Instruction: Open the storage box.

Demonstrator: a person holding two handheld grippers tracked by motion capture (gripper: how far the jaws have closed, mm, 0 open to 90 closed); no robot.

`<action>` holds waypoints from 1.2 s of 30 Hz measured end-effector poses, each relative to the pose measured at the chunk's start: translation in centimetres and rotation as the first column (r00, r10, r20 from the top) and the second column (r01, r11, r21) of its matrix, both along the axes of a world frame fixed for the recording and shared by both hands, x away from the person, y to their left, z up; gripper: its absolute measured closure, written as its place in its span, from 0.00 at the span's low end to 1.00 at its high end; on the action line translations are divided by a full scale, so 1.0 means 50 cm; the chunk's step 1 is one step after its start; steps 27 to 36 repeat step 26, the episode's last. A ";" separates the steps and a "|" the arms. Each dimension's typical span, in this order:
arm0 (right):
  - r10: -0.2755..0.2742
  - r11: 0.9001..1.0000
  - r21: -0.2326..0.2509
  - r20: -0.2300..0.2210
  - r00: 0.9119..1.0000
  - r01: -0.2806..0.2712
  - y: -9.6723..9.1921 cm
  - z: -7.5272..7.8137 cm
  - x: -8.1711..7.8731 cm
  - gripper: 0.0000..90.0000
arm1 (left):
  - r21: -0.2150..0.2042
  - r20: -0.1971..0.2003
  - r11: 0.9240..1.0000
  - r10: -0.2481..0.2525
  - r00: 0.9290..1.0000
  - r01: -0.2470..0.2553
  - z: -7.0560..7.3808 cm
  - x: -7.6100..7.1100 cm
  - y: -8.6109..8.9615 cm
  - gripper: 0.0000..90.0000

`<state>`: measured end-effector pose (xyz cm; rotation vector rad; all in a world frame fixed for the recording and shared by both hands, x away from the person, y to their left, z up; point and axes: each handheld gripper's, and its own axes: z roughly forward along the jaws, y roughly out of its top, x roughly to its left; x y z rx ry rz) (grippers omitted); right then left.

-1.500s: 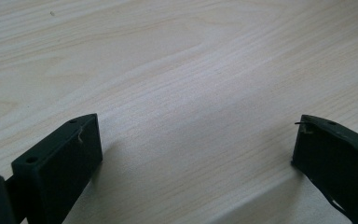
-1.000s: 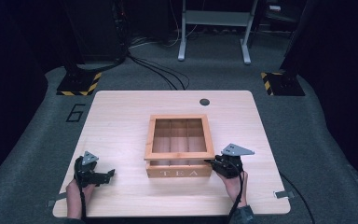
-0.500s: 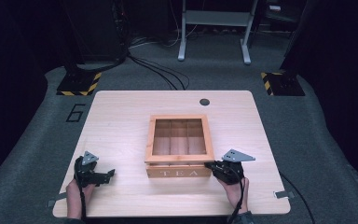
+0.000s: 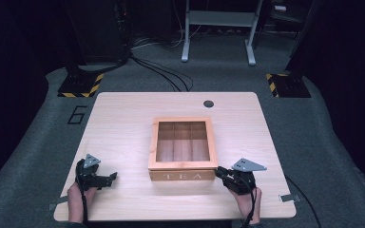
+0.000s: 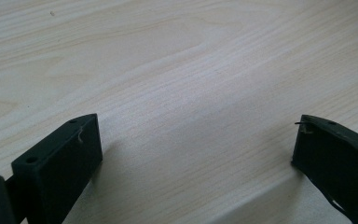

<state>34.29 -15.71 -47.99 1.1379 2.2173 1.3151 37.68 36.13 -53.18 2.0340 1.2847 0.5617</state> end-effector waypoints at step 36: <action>-0.271 0.945 -0.207 -0.067 0.960 0.253 -0.123 -0.099 -0.004 0.11 | 0.000 0.003 1.000 0.001 1.000 -0.001 0.000 0.000 -0.001 0.01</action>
